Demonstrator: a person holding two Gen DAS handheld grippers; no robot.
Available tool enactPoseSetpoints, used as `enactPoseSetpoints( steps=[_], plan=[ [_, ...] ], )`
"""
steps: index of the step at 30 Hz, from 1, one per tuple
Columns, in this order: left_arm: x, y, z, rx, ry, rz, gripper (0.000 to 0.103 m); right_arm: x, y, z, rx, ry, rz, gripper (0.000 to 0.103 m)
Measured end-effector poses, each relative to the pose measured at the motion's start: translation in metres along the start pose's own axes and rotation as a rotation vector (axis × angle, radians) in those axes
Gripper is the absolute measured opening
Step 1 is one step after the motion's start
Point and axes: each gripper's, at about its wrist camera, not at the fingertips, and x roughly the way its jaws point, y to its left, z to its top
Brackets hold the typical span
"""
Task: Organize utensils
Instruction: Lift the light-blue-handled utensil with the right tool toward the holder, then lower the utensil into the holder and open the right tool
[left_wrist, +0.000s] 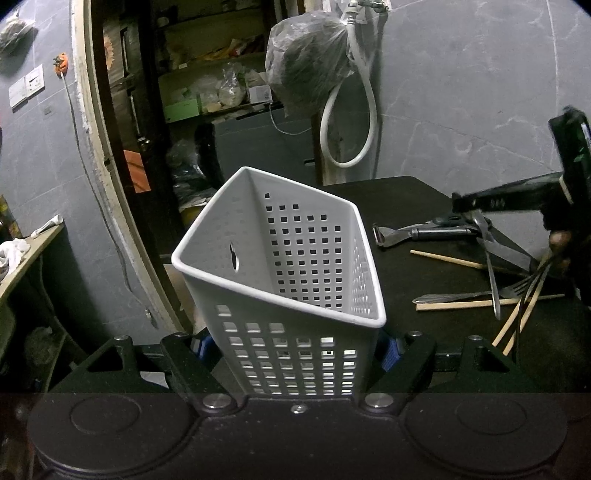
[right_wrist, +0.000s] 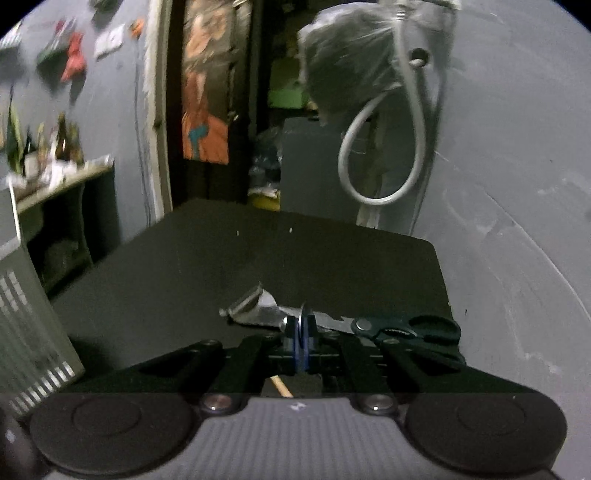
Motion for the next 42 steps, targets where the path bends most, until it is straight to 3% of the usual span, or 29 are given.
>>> enactPoseSetpoints(
  steps=[5, 18, 25, 33, 42],
  plan=[
    [0.000, 0.001, -0.002, 0.002, -0.004, -0.005, 0.080, -0.020, -0.011, 0.008, 0.129, -0.104, 0.054, 0.002],
    [0.001, 0.001, -0.005, 0.009, -0.027, -0.030, 0.080, -0.042, -0.014, 0.039, 0.222, -0.242, 0.065, 0.002],
    [0.004, 0.005, -0.005, 0.007, -0.039, -0.049, 0.079, -0.067, -0.013, 0.064, 0.278, -0.311, 0.138, 0.002],
    [0.008, 0.007, -0.005, -0.003, -0.047, -0.071, 0.078, -0.099, -0.005, 0.092, 0.347, -0.392, 0.322, 0.002],
    [0.010, 0.009, -0.006, -0.010, -0.051, -0.091, 0.077, -0.096, -0.002, 0.104, 0.559, -0.433, 0.669, 0.002]
  ],
)
